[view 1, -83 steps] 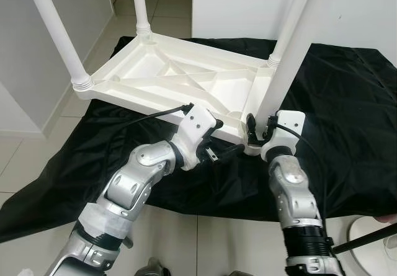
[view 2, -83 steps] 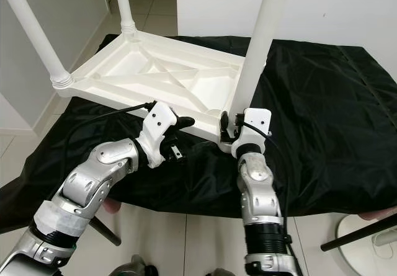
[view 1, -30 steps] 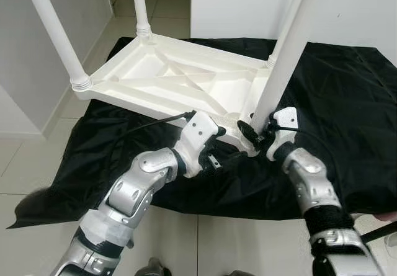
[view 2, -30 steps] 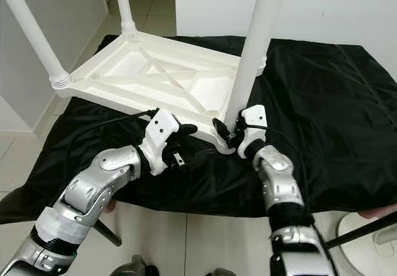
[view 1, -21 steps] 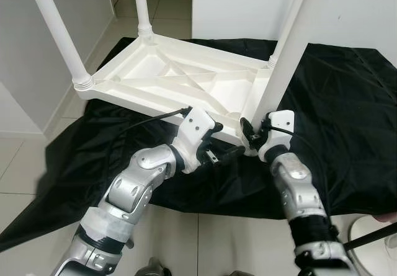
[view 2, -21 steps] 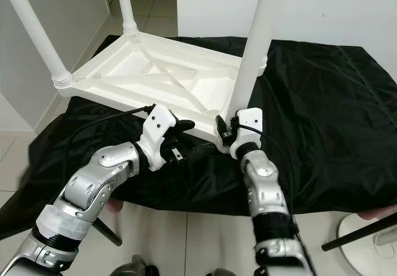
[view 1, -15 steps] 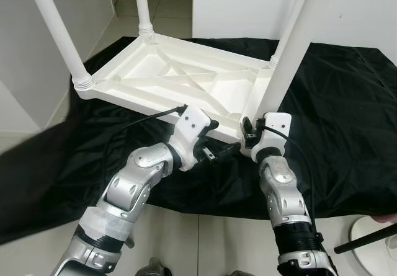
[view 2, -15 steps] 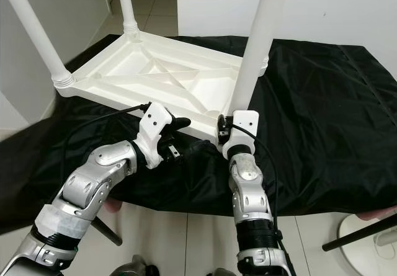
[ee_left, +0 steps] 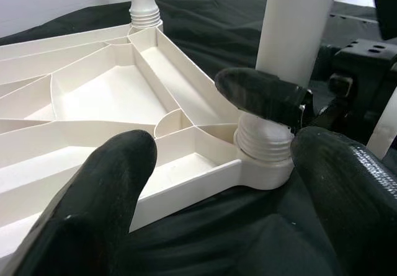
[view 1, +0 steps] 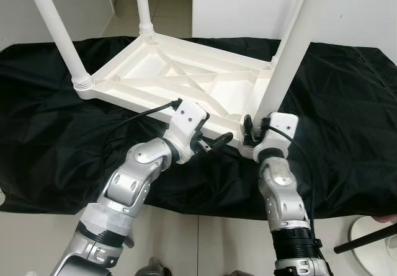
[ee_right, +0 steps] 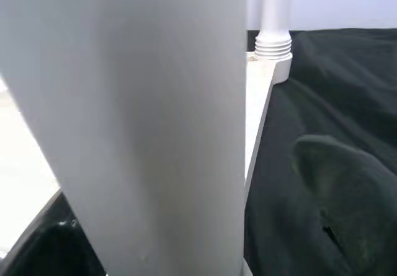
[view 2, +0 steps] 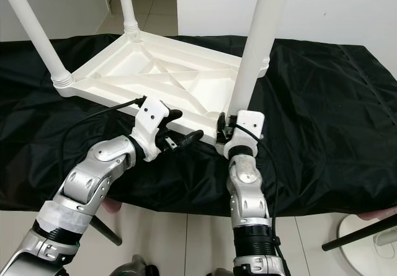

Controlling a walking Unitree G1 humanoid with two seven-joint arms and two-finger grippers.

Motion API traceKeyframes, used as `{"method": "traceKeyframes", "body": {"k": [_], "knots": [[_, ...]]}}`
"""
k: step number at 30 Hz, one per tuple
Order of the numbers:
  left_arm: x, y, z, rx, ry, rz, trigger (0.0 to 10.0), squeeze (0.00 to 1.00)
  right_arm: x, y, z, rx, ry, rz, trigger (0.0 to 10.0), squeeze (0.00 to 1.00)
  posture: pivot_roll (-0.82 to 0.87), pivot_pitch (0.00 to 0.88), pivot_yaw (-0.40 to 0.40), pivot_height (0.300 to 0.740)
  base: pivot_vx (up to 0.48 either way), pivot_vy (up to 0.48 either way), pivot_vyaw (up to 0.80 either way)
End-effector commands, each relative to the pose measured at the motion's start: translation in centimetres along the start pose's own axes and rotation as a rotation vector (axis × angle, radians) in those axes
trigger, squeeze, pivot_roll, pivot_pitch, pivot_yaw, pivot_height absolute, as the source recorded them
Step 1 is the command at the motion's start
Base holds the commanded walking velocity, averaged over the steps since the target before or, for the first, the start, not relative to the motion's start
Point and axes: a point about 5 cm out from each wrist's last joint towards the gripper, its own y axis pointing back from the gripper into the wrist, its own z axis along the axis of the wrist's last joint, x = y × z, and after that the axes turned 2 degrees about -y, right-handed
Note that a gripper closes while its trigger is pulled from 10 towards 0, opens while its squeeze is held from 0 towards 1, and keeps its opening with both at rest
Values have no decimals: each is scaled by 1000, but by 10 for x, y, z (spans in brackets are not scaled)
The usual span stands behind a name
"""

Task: Building children table

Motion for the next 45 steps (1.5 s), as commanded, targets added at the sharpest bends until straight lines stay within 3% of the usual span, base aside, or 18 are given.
{"method": "traceKeyframes", "body": {"k": [1, 4, 7, 8, 12, 13, 15, 16, 24, 25, 27, 28, 29, 30, 31, 40, 41, 45], "knots": [[-1, 2, -2, 1, 9, -12, 10000, 0, -5, 1, 2, -8, -16, 4, 10000, 1000, -15, 0, 15, 740, 0, 0, 0], [-3, 3, -3, -3, 12, -25, 10000, 0, -16, -3, 2, 0, -16, 110, 10000, 1000, -13, 0, 16, 740, 0, 0, 0], [-6, 4, -2, -8, 5, -38, 10000, 0, -26, -7, 2, 12, 26, 227, 10000, 922, -14, 0, 17, 740, 0, 0, 0], [-7, 3, -3, 0, 9, -43, 10000, 0, -30, -8, 1, 30, 35, 286, 10000, 0, -14, 0, 18, 740, 0, 0, 0], [-7, 3, -3, 0, 9, -43, 10000, 0, -30, -8, 1, 30, 35, 286, 10000, 0, -14, 0, 18, 740, 0, 0, 0], [-12, 1, -3, 6, 17, -57, 10000, 0, -35, -12, 0, 49, 75, 425, 10000, 0, -14, 0, 24, 740, 0, 0, 0], [-12, 1, -3, 6, 17, -57, 10000, 0, -35, -12, 0, 49, 75, 425, 10000, 0, -14, 0, 24, 740, 0, 0, 0], [-16, -2, -3, 3, 13, -74, 10000, 0, -35, -15, -1, 77, 110, 565, 10000, 0, -18, 0, 40, 740, 0, 0, 0], [-19, -4, -2, -2, 5, -93, 10000, 0, -26, -27, -8, 141, 223, 716, 10000, 0, -21, 0, 45, 740, 0, 0, 0], [-19, -5, -1, -3, 5, -94, 10000, 0, -24, -29, -9, 146, 240, 733, 6588, 0, -21, 0, 50, 740, 0, 0, 0], [-19, -5, -1, -3, 5, -94, 10000, 0, -24, -29, -9, 146, 240, 733, 6588, 0, -21, 0, 50, 740, 0, 0, 0], [-19, -5, -1, -4, 4, -95, 10000, 0, -24, -31, -9, 151, 243, 750, 4863, 0, -21, 0, 50, 740, 0, 0, 0], [-19, -5, -1, -4, 4, -95, 10000, 0, -24, -31, -9, 151, 243, 750, 4863, 0, -21, 0, 50, 740, 0, 0, 0], [-19, -5, -1, -4, 3, -96, 10000, 0, -24, -33, -10, 161, 247, 762, 1725, 0, -21, 0, 50, 740, 0, 0, 0], [-18, -5, 0, -5, 2, -95, 10000, 0, -27, -34, -11, 177, 254, 772, 0, 0, -19, 0, 47, 740, 0, 0, 0], [-18, -5, 0, -11, 1, -84, 10000, 0, -40, -28, -23, 219, 233, 765, 0, 0, -17, 0, 34, 740, 0, 0, 0], [-18, -5, 0, -10, 2, -82, 10000, 0, -40, -27, -24, 218, 221, 748, 10000, 0, -17, 0, 32, 740, 0, 0, 0], [-18, -5, 0, -10, 2, -81, 10000, 0, -40, -26, -24, 213, 205, 736, 10000, 0, -18, 0, 30, 740, 0, 0, 0]]}}
